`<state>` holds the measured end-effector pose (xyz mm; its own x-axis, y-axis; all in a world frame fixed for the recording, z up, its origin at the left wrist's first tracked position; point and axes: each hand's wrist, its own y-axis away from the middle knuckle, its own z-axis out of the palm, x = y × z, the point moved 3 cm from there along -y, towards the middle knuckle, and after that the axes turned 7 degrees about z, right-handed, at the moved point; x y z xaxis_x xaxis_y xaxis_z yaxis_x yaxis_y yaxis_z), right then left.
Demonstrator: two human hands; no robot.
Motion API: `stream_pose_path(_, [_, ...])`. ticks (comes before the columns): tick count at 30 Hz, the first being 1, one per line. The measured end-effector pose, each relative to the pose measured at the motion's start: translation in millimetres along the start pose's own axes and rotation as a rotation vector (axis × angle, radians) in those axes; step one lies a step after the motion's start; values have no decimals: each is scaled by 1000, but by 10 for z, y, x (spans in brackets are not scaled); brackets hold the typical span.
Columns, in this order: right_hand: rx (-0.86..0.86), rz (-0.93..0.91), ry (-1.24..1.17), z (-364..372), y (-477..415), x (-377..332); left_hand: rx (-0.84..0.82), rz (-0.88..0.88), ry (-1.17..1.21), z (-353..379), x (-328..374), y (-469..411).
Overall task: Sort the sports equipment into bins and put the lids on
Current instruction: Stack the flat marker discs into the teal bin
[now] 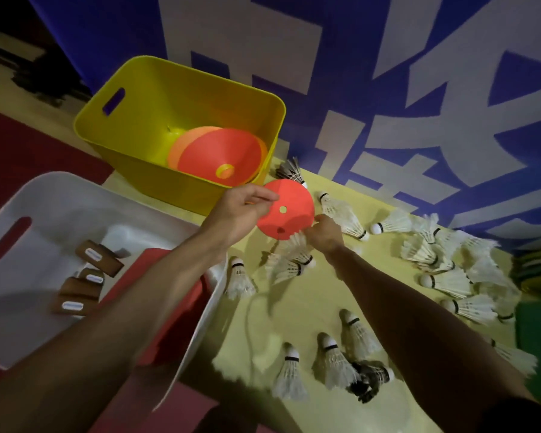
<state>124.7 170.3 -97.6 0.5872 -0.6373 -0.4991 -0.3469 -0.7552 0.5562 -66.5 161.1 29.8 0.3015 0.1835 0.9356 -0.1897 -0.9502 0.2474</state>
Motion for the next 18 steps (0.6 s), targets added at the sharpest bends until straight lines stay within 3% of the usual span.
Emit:
stream_pose_path(12, [198,150,104,177,-459,-123,-3,-27,34,-277,-31,-45])
stream_pose_path(18, [233,23,-62,-121,-271,-187,-12,3,37,-211,62,-24])
